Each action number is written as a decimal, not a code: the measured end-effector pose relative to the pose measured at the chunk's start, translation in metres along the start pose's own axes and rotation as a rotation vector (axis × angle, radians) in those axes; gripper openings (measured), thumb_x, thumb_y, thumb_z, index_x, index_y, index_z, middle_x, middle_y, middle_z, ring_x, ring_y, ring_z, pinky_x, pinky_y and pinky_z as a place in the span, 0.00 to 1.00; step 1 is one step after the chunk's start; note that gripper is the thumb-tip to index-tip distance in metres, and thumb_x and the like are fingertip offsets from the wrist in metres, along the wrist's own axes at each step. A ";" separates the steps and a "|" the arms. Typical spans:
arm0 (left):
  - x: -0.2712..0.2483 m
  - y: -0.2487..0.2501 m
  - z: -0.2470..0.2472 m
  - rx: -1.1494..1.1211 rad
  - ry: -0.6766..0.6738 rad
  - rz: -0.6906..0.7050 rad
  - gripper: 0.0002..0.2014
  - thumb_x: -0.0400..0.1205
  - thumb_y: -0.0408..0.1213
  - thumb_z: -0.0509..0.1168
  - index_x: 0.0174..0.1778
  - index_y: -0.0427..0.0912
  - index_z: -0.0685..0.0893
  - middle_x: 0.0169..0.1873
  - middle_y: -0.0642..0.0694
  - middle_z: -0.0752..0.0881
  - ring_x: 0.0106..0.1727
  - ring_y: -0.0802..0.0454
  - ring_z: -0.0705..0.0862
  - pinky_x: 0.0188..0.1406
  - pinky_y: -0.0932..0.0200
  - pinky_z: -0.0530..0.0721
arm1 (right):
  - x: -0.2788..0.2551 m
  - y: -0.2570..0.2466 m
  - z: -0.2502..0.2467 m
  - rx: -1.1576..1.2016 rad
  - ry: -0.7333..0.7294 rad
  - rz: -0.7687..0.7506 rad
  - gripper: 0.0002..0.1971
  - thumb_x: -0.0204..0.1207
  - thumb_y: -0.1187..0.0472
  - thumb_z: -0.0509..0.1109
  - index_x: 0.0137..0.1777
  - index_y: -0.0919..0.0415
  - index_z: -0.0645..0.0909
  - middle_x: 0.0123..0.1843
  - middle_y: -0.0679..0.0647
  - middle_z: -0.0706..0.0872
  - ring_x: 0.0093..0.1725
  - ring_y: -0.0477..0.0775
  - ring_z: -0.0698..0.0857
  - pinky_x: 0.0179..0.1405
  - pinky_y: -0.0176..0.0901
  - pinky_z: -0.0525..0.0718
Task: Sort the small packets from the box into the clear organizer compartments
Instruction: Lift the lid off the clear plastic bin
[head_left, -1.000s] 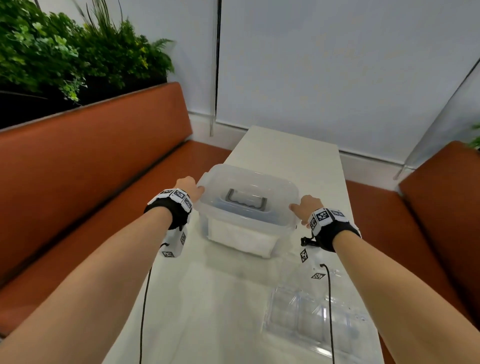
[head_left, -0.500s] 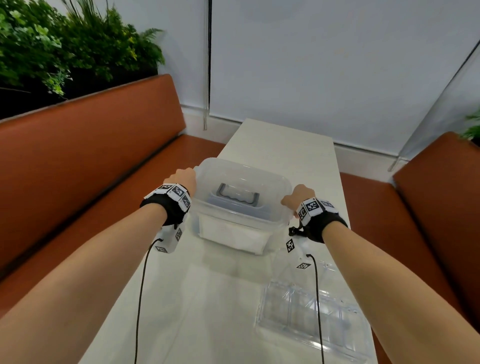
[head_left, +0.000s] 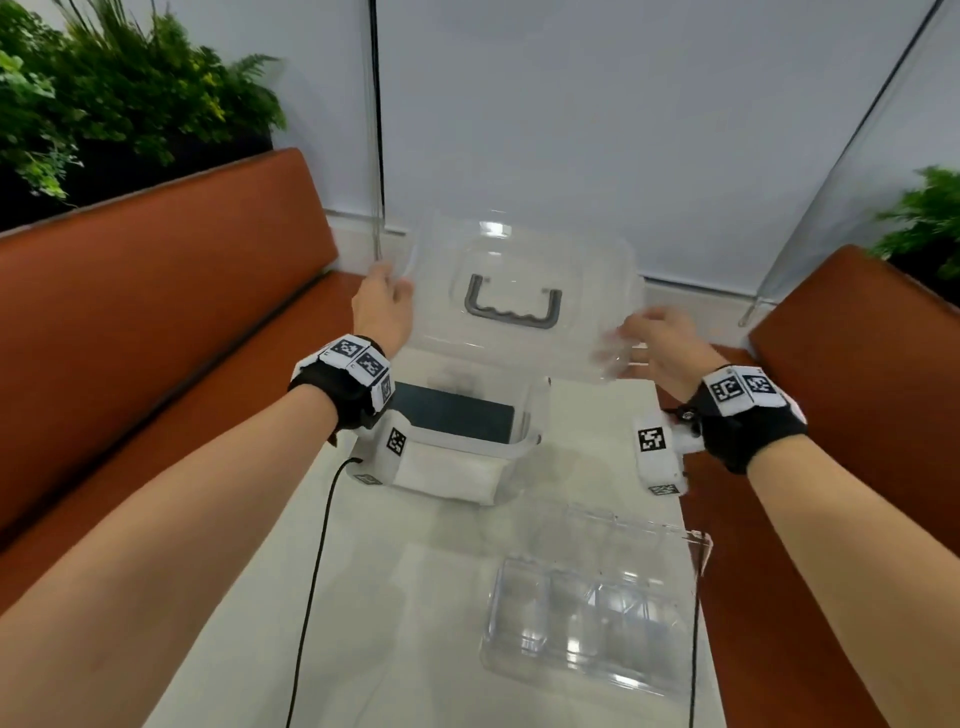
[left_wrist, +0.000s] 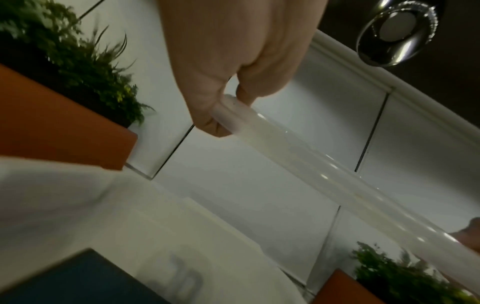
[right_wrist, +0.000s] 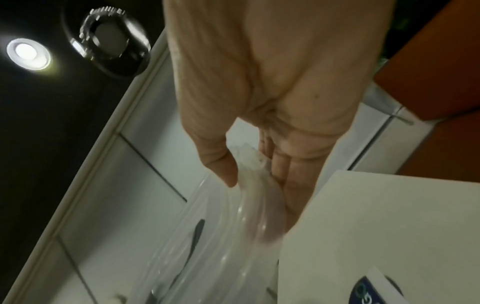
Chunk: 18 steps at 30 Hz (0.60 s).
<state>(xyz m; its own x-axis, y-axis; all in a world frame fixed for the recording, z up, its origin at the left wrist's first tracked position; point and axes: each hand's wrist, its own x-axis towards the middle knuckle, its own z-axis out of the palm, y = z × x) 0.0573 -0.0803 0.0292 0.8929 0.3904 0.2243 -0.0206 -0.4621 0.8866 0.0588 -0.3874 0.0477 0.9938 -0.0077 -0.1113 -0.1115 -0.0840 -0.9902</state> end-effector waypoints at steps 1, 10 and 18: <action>-0.003 0.002 0.009 -0.038 -0.043 -0.003 0.20 0.88 0.39 0.58 0.74 0.35 0.75 0.65 0.35 0.82 0.62 0.41 0.82 0.61 0.49 0.81 | -0.003 -0.003 -0.015 0.026 0.025 -0.023 0.14 0.79 0.70 0.63 0.62 0.65 0.68 0.50 0.66 0.83 0.40 0.65 0.91 0.29 0.49 0.87; -0.056 -0.001 0.090 0.241 -0.631 0.088 0.30 0.83 0.54 0.64 0.76 0.39 0.72 0.69 0.42 0.81 0.68 0.45 0.80 0.65 0.56 0.74 | 0.003 0.010 -0.124 -0.036 0.540 -0.057 0.16 0.69 0.73 0.64 0.56 0.64 0.72 0.50 0.62 0.81 0.47 0.59 0.85 0.44 0.52 0.86; -0.088 -0.029 0.118 0.296 -0.725 0.030 0.23 0.84 0.45 0.66 0.70 0.35 0.77 0.61 0.40 0.86 0.62 0.47 0.82 0.66 0.53 0.78 | 0.011 0.087 -0.141 -0.204 0.640 0.291 0.29 0.75 0.70 0.66 0.75 0.74 0.62 0.69 0.70 0.77 0.67 0.69 0.79 0.66 0.60 0.79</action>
<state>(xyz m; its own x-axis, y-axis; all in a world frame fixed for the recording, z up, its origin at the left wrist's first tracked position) 0.0324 -0.1951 -0.0637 0.9668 -0.1956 -0.1641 -0.0193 -0.6968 0.7171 0.0608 -0.5353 -0.0280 0.7375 -0.6332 -0.2349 -0.4308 -0.1732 -0.8857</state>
